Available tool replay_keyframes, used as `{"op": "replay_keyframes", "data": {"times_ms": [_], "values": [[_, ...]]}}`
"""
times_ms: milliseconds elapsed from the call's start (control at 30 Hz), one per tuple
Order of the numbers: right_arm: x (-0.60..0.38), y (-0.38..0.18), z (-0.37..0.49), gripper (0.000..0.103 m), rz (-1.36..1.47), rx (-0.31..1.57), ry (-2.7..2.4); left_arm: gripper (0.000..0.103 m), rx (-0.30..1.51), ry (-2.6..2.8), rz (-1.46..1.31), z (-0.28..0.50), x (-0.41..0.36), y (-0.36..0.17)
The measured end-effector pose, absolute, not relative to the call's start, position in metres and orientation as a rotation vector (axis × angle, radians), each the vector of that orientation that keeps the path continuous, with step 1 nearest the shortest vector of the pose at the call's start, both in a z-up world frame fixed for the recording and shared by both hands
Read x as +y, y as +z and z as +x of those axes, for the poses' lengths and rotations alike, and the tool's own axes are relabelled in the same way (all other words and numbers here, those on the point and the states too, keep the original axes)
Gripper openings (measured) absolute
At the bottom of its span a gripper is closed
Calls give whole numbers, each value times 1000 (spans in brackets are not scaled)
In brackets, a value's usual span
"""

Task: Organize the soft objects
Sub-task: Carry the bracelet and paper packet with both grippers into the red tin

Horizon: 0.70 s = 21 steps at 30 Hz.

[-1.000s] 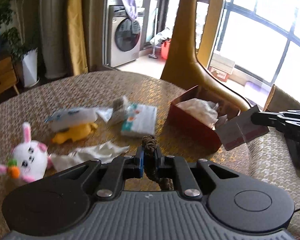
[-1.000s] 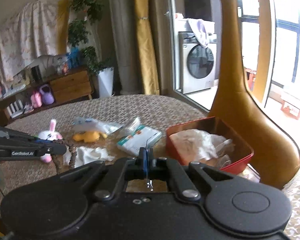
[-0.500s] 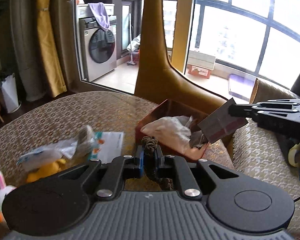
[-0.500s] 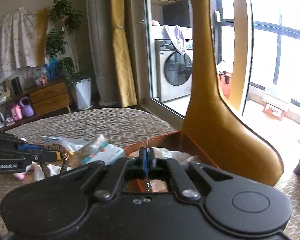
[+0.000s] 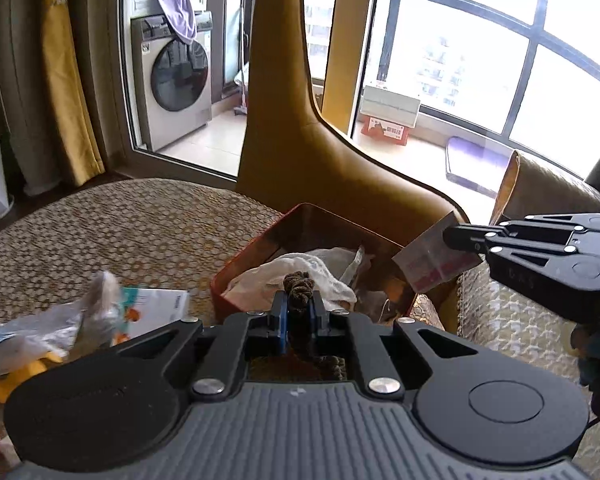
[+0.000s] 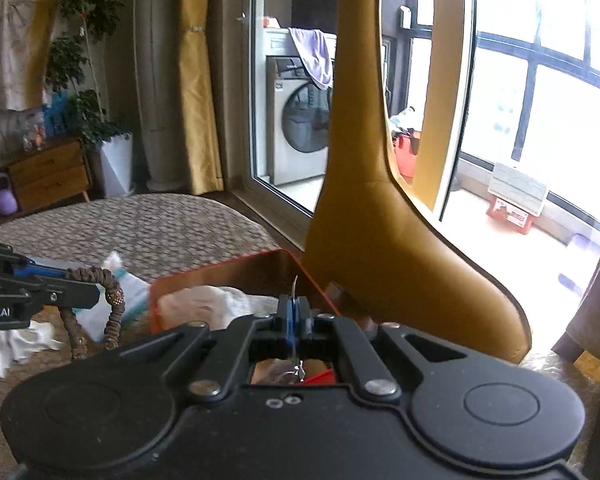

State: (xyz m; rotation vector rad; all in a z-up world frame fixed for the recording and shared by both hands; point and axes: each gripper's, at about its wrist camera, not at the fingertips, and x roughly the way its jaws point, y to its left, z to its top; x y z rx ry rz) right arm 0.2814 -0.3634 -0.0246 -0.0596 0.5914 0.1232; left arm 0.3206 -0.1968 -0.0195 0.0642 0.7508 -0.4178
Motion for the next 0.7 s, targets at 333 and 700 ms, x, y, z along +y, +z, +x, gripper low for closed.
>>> {"op": "replay_keyframes", "data": {"times_ms": [333, 700], "values": [[-375, -58, 323, 2, -90, 636, 95, 10, 778, -436, 54, 367, -228, -47], [-361, -85, 332, 4, -135, 655, 123, 10, 826, -460, 15, 395, -246, -78]]}}
